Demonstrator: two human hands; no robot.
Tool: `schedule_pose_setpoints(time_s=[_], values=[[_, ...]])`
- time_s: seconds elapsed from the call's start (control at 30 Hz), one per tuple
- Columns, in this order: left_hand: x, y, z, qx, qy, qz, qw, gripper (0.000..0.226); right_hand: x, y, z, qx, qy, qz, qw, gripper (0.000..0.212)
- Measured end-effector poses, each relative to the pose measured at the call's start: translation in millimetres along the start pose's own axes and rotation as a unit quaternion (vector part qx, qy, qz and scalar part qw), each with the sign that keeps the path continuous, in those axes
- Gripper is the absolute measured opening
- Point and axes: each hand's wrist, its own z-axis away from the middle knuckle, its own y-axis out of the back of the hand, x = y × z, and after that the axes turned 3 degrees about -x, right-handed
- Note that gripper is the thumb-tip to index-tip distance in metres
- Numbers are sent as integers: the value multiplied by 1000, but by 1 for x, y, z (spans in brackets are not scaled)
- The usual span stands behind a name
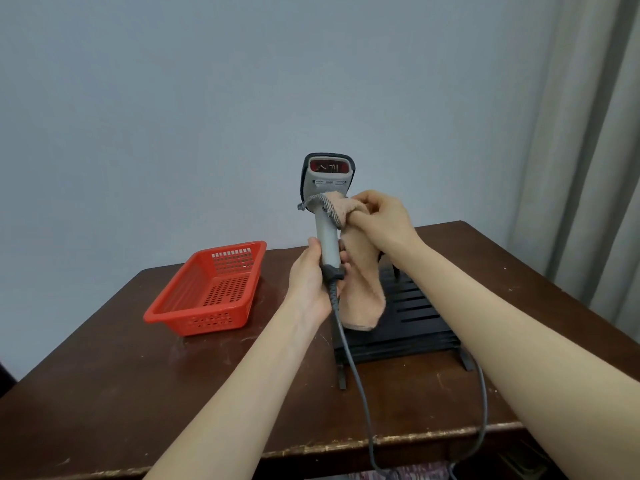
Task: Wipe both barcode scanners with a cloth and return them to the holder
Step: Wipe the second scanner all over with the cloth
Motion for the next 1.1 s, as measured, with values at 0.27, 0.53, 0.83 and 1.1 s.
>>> schedule_pose_setpoints(time_s=[0.27, 0.53, 0.83, 1.1], values=[[2, 0, 5, -70, -41, -85, 993, 25, -2, -7, 7, -39, 27, 13, 999, 16], [7, 5, 10, -29, -18, -106, 994, 19, -15, 5, 15, -188, 26, 98, 977, 16], [1, -5, 16, -60, -8, -86, 994, 41, -11, -4, -5, -21, 52, 78, 995, 25], [6, 2, 13, -25, -40, -131, 990, 23, -9, 9, 19, -233, 27, 64, 970, 30]])
